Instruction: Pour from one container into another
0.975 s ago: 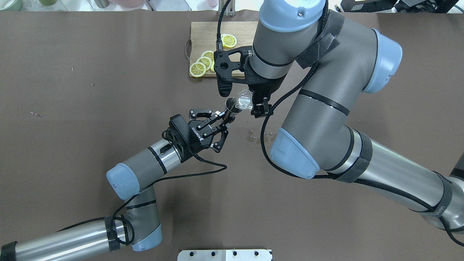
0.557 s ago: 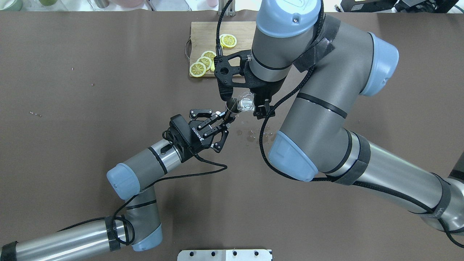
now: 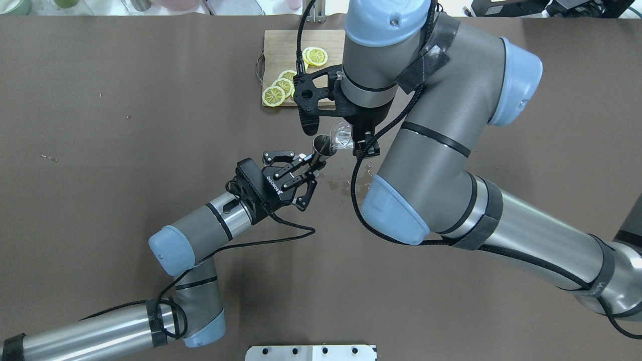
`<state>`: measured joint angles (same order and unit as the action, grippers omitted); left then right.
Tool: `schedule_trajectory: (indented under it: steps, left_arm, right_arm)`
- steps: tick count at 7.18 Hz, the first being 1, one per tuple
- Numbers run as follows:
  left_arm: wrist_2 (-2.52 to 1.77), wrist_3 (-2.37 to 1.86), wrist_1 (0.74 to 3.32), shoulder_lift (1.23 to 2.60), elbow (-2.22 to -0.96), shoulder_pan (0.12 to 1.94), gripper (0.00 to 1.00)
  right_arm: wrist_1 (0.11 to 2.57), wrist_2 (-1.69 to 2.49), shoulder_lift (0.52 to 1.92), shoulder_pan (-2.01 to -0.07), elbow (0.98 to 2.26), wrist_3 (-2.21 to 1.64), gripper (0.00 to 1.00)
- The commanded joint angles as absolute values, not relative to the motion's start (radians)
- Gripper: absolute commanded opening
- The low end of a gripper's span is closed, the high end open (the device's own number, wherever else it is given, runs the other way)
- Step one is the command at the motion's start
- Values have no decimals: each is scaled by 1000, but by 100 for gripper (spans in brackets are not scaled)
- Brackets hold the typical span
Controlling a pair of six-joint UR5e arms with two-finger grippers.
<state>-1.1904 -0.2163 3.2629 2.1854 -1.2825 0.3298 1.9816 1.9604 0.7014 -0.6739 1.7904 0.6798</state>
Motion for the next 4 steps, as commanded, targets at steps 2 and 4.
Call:
schedule_trajectory:
  steps: [2,4]
  left_arm:
    - [-1190,-216,3257,2186,-1282,330,0]
    - [-1190,-216,3255,2186,-1281,330,0]
  right_arm:
    - [1983,1947,672,-678,1750,687,0]
    - [1983,1942,672,-680,1750,696,0]
